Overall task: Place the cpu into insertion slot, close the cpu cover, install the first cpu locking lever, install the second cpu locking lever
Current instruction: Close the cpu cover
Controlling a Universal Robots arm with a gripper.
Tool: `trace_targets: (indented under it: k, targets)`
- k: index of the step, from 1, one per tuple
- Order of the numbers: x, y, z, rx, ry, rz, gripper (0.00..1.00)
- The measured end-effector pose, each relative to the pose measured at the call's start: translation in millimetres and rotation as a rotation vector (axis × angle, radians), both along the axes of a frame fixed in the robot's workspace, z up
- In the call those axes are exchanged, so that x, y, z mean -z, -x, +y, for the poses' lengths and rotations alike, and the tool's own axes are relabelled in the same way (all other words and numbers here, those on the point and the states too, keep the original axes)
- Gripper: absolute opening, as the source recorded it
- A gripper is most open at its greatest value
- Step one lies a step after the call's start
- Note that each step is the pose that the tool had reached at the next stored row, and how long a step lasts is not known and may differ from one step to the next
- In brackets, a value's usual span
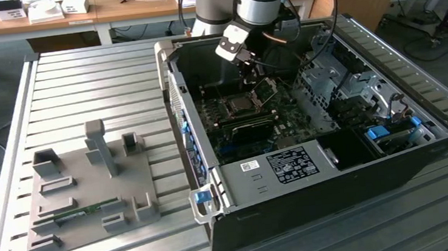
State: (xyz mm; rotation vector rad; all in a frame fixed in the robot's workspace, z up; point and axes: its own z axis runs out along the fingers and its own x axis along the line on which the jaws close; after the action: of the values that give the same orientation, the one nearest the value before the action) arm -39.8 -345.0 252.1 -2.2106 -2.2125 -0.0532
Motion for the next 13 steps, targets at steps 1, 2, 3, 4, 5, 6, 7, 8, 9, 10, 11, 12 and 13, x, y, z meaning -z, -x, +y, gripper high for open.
trace_targets:
  k: [1,2,3,4,5,6,7,8,9,10,11,12,13]
  targets:
    - [-0.1,0.0,0.0,0.000,-0.0001,0.0000,0.11]
    - [-0.7,0.0,0.0,0.000,0.0003,0.0002,0.11]
    - [-1.6,-0.1,0.0,0.000,0.0002,0.0001,0.11]
    - [-2.6,-0.1,0.0,0.000,0.0001,0.0001,0.11]
    - [-3.6,-0.1,0.0,0.000,0.0002,0.0000,0.11]
    - [-4.4,0.0,0.0,0.000,0.0001,0.0000,0.11]
    - [-5.3,-0.1,0.0,0.000,0.0001,0.0000,0.11]
    - [-6.2,-0.1,0.0,0.000,0.0000,0.0000,0.11]
    - [-7.1,-0.1,0.0,0.000,0.0000,0.0000,0.11]
    - [-8.0,-0.1,0.0,0.000,0.0001,0.0001,0.11]
    - [-8.1,-0.1,0.0,0.000,-0.0001,-0.0001,0.11]
    - [-8.1,-0.1,0.0,0.000,-0.0002,-0.0001,0.11]
    - [-8.1,-0.1,0.0,0.000,-0.0003,-0.0002,0.11]
